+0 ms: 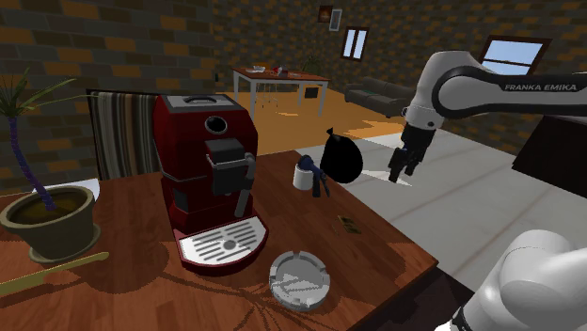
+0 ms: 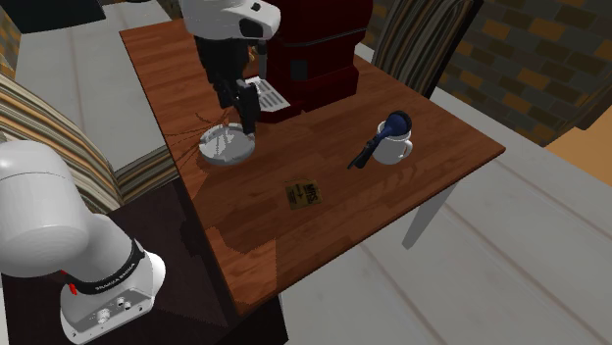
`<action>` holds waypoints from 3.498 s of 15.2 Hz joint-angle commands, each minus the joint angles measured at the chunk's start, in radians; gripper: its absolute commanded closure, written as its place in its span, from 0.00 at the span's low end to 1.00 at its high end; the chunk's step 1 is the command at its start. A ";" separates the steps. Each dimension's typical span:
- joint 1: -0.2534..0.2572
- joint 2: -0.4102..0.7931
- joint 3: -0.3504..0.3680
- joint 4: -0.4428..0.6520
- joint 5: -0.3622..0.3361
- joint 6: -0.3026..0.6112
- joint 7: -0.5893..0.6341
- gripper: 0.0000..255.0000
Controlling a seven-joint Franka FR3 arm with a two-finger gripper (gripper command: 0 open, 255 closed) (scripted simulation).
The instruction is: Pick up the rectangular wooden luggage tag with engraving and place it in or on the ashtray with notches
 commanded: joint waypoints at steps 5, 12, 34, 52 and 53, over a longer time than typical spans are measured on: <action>0.015 0.156 -0.081 -0.057 0.013 0.240 -0.099 0.00; 0.063 0.407 -0.176 -0.052 0.101 0.501 -0.253 0.00; 0.071 1.015 -0.143 0.167 0.644 0.822 -0.759 0.00; 0.083 0.976 -0.162 0.162 0.606 0.795 -0.727 1.00; 0.087 0.963 -0.168 0.160 0.593 0.785 -0.716 1.00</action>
